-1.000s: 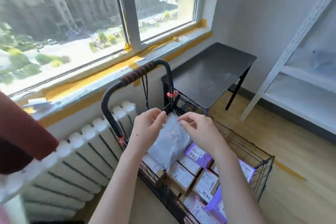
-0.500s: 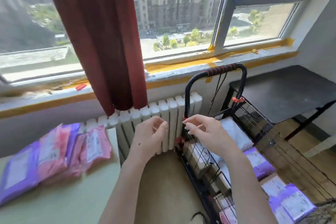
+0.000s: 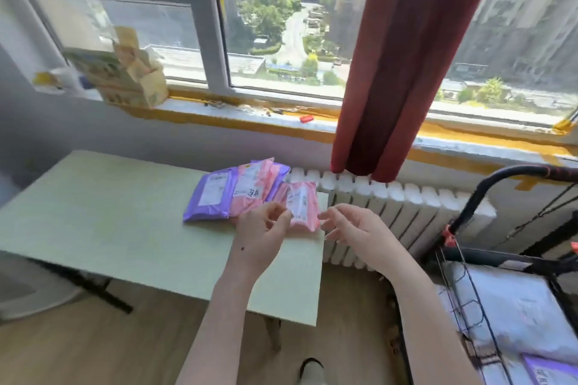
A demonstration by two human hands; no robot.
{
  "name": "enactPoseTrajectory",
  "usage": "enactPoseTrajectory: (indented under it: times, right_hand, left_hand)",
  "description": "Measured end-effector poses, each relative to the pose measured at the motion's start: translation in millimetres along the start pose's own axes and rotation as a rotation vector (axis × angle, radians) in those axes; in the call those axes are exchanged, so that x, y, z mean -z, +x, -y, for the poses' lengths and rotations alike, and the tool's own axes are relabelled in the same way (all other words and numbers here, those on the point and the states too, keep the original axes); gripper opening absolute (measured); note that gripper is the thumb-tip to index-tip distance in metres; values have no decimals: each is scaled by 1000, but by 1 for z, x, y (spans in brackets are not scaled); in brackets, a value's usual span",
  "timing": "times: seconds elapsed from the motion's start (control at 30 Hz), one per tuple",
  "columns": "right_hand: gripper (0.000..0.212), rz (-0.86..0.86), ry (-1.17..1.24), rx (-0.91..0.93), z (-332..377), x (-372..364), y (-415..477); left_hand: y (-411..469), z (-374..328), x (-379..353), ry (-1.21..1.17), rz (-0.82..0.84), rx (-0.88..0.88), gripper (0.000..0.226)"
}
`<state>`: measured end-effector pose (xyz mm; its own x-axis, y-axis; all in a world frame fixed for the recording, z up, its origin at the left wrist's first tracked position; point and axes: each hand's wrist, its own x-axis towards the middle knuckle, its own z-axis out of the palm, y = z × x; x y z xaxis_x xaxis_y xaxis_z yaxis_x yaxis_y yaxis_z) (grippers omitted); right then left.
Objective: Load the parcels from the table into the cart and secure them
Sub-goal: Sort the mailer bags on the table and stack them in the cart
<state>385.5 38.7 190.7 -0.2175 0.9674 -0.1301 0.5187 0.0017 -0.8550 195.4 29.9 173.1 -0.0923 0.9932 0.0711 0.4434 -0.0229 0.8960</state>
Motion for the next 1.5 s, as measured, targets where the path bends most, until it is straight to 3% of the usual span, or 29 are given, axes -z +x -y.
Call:
enactPoseTrajectory:
  times: [0.4,0.87,1.13,1.5]
  right_hand:
    - [31,290,84,70,0,-60,103]
    - [27,423,23,-14,-17,-124,181]
    - [24,287,184,-198,-8,-183,222]
    - [22,74,201,-324,9,-258,270]
  left_hand:
    - [35,47,43,-178,-221,297,18]
    - [89,116,65,-172,-291,441,22]
    - [139,181,114,-150,-157,503,15]
    - [213,252,170,-93,77,478,23]
